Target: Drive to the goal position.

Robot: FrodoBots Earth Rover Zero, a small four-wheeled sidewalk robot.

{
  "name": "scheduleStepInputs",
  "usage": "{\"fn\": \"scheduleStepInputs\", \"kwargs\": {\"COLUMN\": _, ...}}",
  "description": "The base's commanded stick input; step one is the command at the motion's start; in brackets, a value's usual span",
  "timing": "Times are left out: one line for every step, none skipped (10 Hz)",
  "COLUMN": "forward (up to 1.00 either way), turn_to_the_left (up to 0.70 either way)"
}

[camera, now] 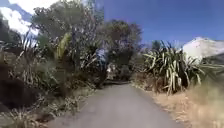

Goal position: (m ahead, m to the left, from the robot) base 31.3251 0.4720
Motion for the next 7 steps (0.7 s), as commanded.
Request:
{"fn": "scheduleStepInputs", "kwargs": {"forward": 0.85, "turn_to_the_left": 0.00}}
{"fn": "scheduleStepInputs", "kwargs": {"forward": 0.85, "turn_to_the_left": 0.00}}
{"fn": "scheduleStepInputs", "kwargs": {"forward": 0.85, "turn_to_the_left": 0.00}}
{"fn": "scheduleStepInputs", "kwargs": {"forward": 0.85, "turn_to_the_left": 0.00}}
{"fn": "scheduleStepInputs", "kwargs": {"forward": 0.85, "turn_to_the_left": 0.00}}
{"fn": "scheduleStepInputs", "kwargs": {"forward": 0.85, "turn_to_the_left": 0.00}}
{"fn": "scheduleStepInputs", "kwargs": {"forward": 0.85, "turn_to_the_left": 0.00}}
